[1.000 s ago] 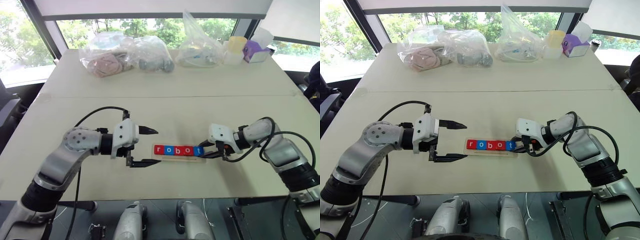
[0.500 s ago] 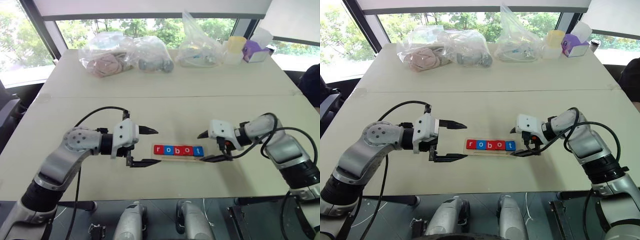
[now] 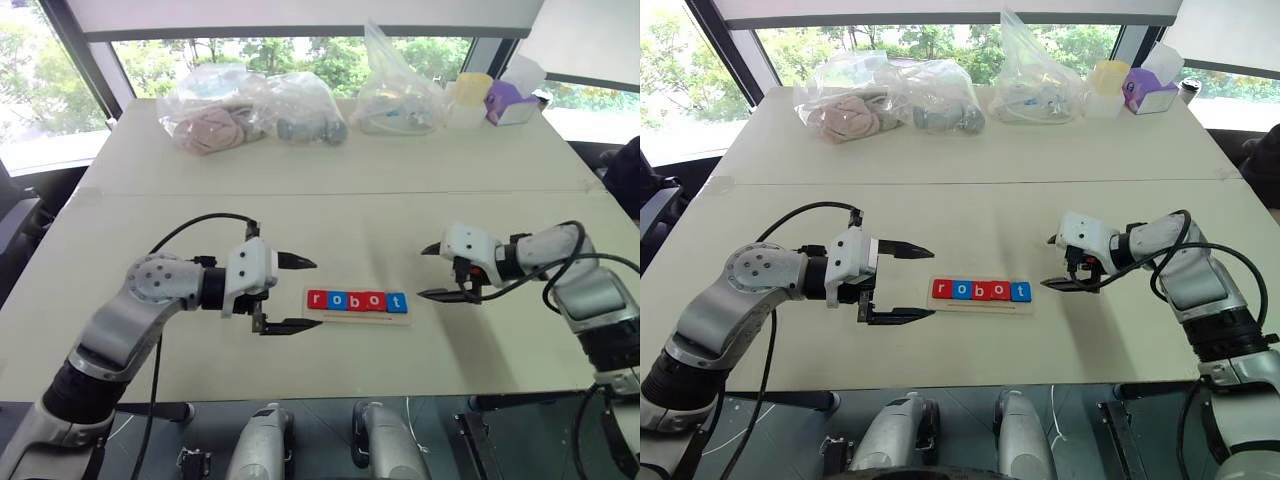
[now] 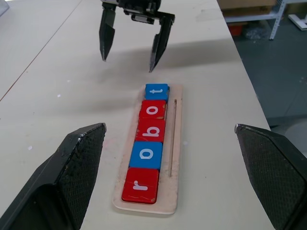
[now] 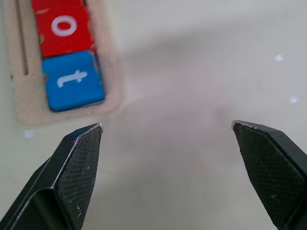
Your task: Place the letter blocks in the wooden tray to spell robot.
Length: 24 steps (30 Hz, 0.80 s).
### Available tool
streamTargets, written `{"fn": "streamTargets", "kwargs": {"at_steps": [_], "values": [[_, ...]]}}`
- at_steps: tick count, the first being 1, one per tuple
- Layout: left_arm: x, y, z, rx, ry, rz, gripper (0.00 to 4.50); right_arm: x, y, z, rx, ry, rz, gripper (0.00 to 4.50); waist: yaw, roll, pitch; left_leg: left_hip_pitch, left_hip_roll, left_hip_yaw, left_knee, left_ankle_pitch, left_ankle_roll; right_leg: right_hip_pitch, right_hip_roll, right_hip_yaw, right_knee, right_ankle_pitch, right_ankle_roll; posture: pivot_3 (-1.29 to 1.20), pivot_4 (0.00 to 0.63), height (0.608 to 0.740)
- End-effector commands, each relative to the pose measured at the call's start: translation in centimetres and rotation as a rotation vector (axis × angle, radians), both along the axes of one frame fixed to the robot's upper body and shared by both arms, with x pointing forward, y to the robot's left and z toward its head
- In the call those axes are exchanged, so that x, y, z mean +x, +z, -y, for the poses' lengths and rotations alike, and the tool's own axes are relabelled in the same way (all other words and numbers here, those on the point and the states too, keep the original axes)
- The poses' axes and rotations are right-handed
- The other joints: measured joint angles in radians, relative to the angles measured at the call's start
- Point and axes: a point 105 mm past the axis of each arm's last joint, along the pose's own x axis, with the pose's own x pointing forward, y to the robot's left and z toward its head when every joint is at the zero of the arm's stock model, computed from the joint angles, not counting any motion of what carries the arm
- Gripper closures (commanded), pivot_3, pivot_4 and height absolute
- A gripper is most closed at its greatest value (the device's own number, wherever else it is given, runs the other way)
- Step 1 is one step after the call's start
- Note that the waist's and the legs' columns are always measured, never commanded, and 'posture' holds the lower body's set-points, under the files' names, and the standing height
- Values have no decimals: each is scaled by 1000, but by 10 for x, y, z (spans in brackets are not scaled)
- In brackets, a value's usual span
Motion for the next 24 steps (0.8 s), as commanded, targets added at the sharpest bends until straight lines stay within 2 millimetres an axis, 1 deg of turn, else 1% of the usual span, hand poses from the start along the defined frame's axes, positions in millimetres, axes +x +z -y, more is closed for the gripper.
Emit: {"fn": "streamTargets", "kwargs": {"at_steps": [1, 15, 24], "values": [[-1, 11, 2, -12, -19, 47, 0, -2, 14, -7, 26, 24, 47, 63, 0, 0, 0, 0, 0, 0, 0, 0, 0, 0, 0, 0, 0, 0, 0, 0, 150, 740], [-1, 11, 2, -10, -23, 47, 0, -7, 11, -22, 52, 46, 47, 63, 0, 0, 0, 0, 0, 0, 0, 0, 0, 0, 0, 0, 0, 0, 0, 0, 150, 740], [-2, 12, 2, -12, -23, 49, 0, -9, 8, -25, 48, 60, 40, 63, 0, 0, 0, 0, 0, 0, 0, 0, 0, 0, 0, 0, 0, 0, 0, 0, 150, 740]]}}
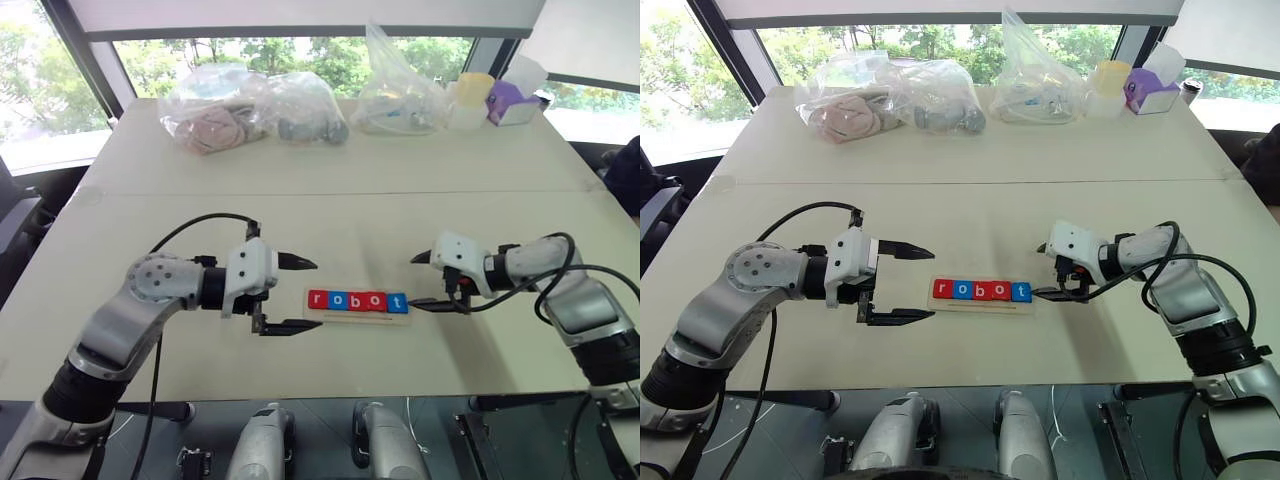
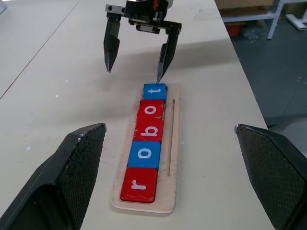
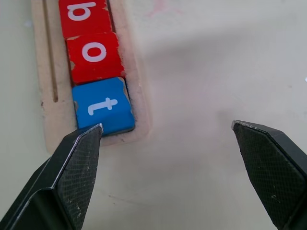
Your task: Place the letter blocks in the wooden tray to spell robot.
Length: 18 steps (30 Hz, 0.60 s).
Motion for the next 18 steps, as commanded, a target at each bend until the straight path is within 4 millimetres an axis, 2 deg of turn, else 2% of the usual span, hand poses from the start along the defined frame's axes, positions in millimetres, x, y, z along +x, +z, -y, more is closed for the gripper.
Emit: {"fn": "streamTargets", "kwargs": {"at_steps": [1, 18], "values": [[-1, 12, 2, -15, -15, 49, 0, -1, 8, -5, 7, 25, 37, 63, 0, 0, 0, 0, 0, 0, 0, 0, 0, 0, 0, 0, 0, 0, 0, 0, 150, 740], [-3, 12, 3, -19, -15, 47, 0, -3, 4, -14, 27, 38, 34, 63, 0, 0, 0, 0, 0, 0, 0, 0, 0, 0, 0, 0, 0, 0, 0, 0, 150, 740]]}}
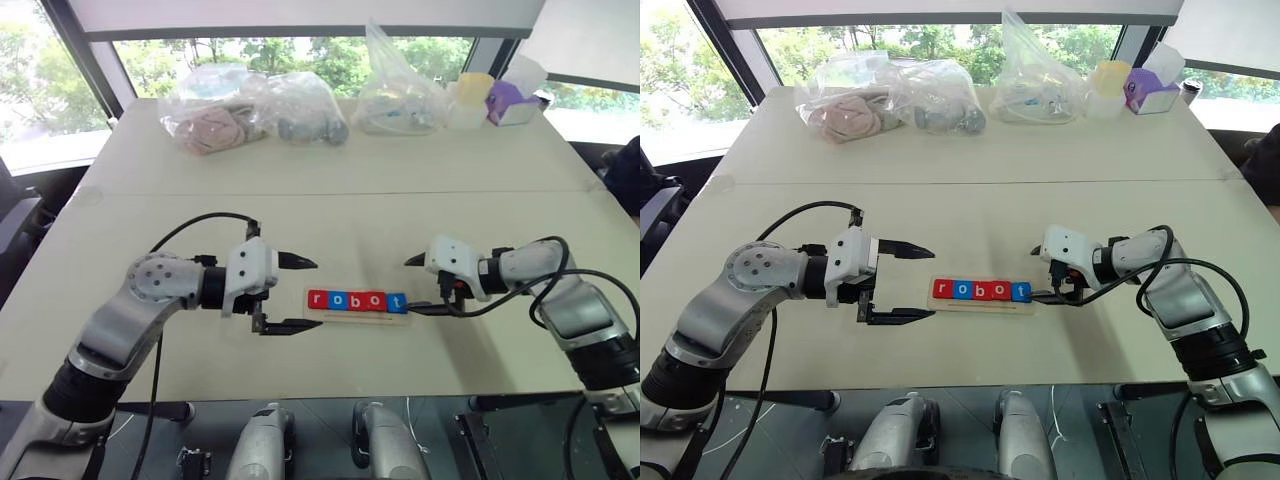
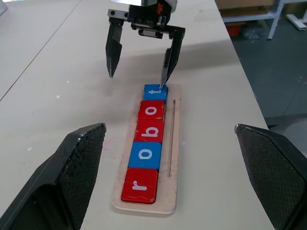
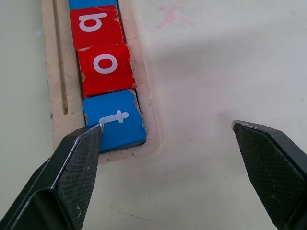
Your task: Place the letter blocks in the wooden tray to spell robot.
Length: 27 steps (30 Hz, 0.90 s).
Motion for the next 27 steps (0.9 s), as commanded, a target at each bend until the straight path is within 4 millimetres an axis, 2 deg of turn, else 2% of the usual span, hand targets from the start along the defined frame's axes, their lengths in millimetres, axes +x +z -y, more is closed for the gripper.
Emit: {"fn": "streamTargets", "kwargs": {"at_steps": [1, 8, 13, 27], "values": [[-3, 11, 2, -17, -16, 44, 0, -1, 6, -7, 11, 25, 30, 63, 0, 0, 0, 0, 0, 0, 0, 0, 0, 0, 0, 0, 0, 0, 0, 0, 150, 740], [-3, 11, 3, -18, -17, 43, 0, 3, 17, 2, -4, 9, 49, 63, 0, 0, 0, 0, 0, 0, 0, 0, 0, 0, 0, 0, 0, 0, 0, 0, 150, 740], [-2, 12, 5, -21, -20, 44, 0, 1, 14, 9, -19, 0, 42, 63, 0, 0, 0, 0, 0, 0, 0, 0, 0, 0, 0, 0, 0, 0, 0, 0, 150, 740], [-3, 12, 4, -20, -24, 42, 0, 6, 12, 12, -21, -18, 55, 63, 0, 0, 0, 0, 0, 0, 0, 0, 0, 0, 0, 0, 0, 0, 0, 0, 150, 740]]}}
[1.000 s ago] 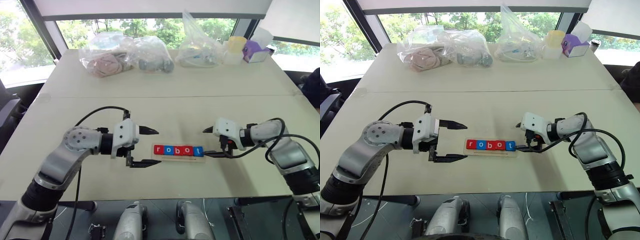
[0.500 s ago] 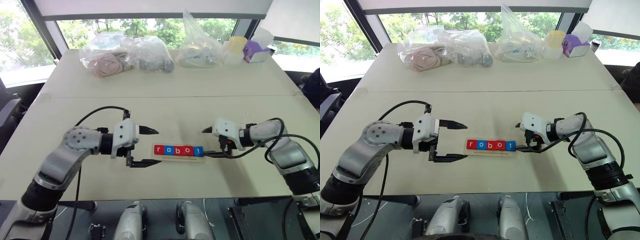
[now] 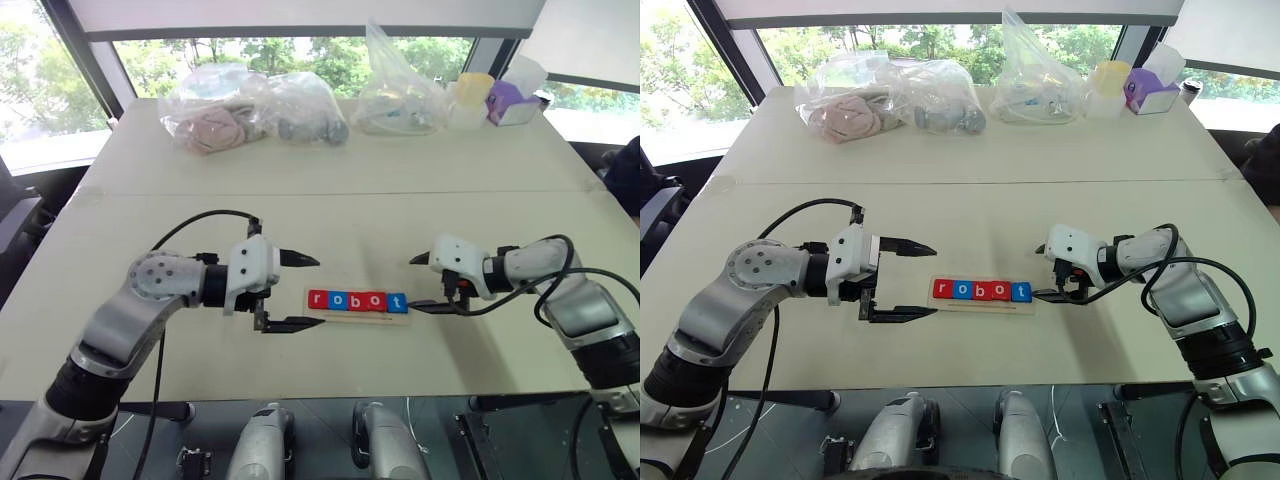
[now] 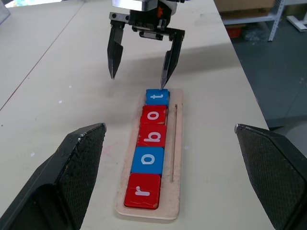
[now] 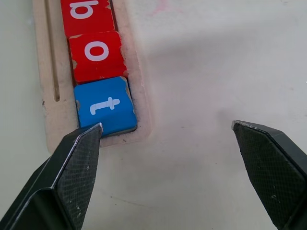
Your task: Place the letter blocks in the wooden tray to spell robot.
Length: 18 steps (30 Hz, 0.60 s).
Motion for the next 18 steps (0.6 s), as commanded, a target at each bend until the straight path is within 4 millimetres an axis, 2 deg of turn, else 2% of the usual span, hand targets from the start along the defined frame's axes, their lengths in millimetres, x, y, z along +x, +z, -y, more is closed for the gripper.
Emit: {"fn": "streamTargets", "kwargs": {"at_steps": [1, 6, 18], "values": [[-3, 9, 2, -10, -18, 33, 0, 4, 11, 4, 0, -6, 44, 63, 0, 0, 0, 0, 0, 0, 0, 0, 0, 0, 0, 0, 0, 0, 0, 0, 150, 740], [-4, 9, 2, -10, -18, 32, 0, 7, 11, 7, -6, -13, 52, 63, 0, 0, 0, 0, 0, 0, 0, 0, 0, 0, 0, 0, 0, 0, 0, 0, 150, 740], [-4, 9, 2, -9, -21, 31, 0, 4, 13, -2, 19, 9, 50, 63, 0, 0, 0, 0, 0, 0, 0, 0, 0, 0, 0, 0, 0, 0, 0, 0, 150, 740]]}}
